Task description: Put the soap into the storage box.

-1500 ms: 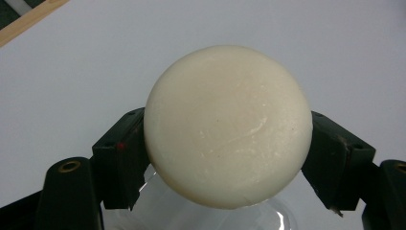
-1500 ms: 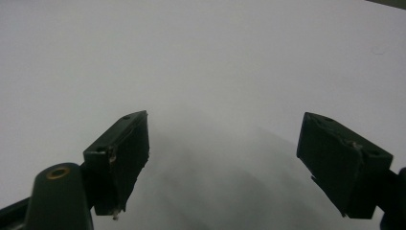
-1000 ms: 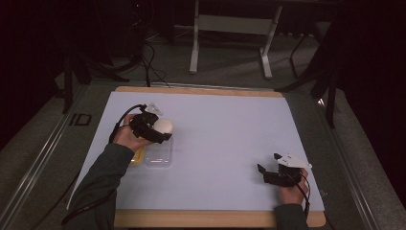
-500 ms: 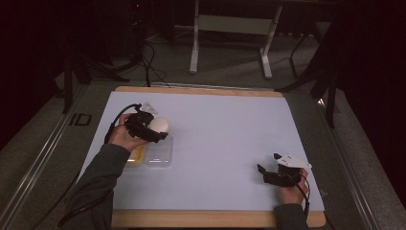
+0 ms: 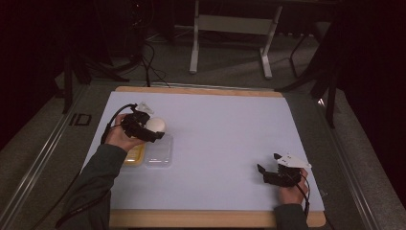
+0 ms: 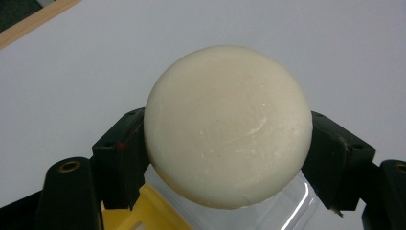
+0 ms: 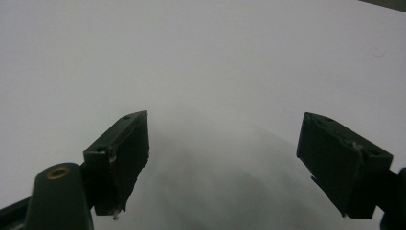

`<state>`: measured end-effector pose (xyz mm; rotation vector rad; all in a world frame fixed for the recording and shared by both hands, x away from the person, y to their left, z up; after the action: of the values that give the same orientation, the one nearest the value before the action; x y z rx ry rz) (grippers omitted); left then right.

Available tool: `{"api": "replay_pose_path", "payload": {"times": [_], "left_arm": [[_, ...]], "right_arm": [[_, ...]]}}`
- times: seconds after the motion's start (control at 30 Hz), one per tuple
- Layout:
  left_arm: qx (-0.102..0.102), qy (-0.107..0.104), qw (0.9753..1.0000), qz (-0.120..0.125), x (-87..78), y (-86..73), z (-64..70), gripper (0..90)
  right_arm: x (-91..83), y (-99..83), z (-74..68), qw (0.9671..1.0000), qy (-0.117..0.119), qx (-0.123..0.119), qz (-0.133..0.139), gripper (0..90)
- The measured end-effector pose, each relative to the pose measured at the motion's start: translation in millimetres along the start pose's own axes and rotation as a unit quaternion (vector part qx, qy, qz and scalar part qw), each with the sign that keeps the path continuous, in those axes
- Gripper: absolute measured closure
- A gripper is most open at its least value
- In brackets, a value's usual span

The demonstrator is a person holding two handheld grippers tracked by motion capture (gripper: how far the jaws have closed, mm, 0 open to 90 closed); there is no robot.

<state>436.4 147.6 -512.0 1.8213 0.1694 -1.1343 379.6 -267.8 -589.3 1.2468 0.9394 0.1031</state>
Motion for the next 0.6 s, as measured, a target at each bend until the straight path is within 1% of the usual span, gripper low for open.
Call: {"api": "replay_pose_path", "payload": {"times": [0.37,0.6], "left_arm": [[-0.005,0.007,0.9999,-0.007,-3.0,-8.7,-7.8,25.0],[-0.019,0.011,0.9997,-0.010,-3.6,-18.0,-16.4,25.0]], "right_arm": [[0.4,-0.1,-0.4,1.0000,0.000,0.000,-0.001,18.2],[0.4,-0.1,-0.5,1.0000,0.000,-0.001,-0.001,18.2]]}}
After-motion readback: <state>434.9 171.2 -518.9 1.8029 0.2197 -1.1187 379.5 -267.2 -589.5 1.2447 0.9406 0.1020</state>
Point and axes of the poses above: each handheld gripper's, and its own axes: x roughly forward along the jaws, y roughly out of its top, z roughly to its right, the point moved 10 cm from there along x, roughly forward along the jaws, and after that the axes turned 9 degrees about y, right-handed, at the moved point
